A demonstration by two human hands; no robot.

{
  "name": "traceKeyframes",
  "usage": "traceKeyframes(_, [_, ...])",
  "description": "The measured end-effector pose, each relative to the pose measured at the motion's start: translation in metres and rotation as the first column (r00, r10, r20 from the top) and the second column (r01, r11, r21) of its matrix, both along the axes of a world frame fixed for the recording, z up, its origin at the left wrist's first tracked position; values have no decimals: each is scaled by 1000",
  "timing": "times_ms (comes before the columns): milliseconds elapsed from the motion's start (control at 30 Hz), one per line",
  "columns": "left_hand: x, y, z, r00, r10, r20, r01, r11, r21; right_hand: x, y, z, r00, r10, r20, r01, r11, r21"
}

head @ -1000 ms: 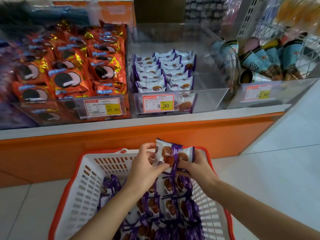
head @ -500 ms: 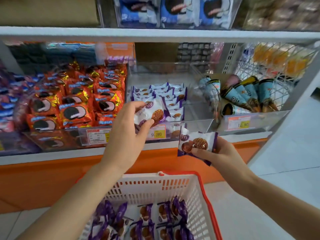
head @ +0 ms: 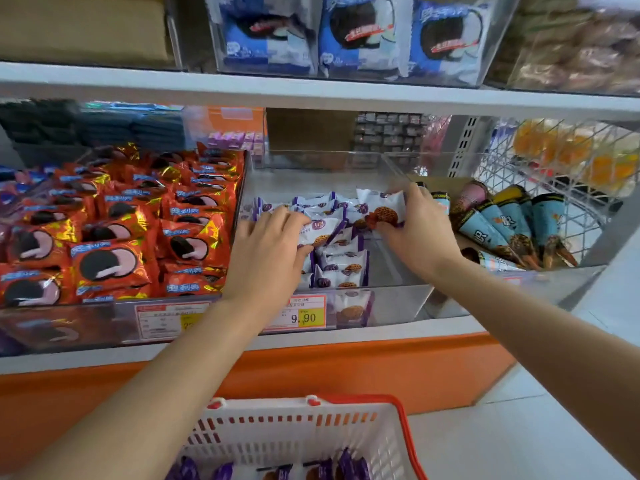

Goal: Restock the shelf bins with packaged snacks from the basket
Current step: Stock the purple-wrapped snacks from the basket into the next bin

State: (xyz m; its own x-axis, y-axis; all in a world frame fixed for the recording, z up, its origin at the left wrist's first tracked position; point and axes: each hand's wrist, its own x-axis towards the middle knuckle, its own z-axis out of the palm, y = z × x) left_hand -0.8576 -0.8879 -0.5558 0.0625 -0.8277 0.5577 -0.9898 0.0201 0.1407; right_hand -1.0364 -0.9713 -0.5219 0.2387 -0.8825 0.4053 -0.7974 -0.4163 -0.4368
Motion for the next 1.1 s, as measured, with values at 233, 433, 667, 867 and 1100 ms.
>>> traceKeyframes(233, [0, -2, -4, 999, 16, 32, -16, 1000, -4, 31, -57, -16, 852, -60, -520, 78, 997, 13])
traceKeyframes(433, [-1, -5, -9, 997, 63, 52, -61, 998, -32, 50, -83, -35, 786, -86, -613, 116, 993, 9])
traceKeyframes(667, [1, -11, -17, 993, 81, 80, -69, 986, -149, 52, -113, -41, 947, 0, -320, 87, 963, 256])
traceKeyframes(867, [1, -11, -18, 995, 70, 73, -57, 983, -172, 54, -115, -37, 562, -109, -820, 25, 993, -115])
traceKeyframes(1100, [1, -11, -18, 998, 55, 44, -48, 987, -153, 53, -104, -28, 620, -27, -784, 6, 1000, -30])
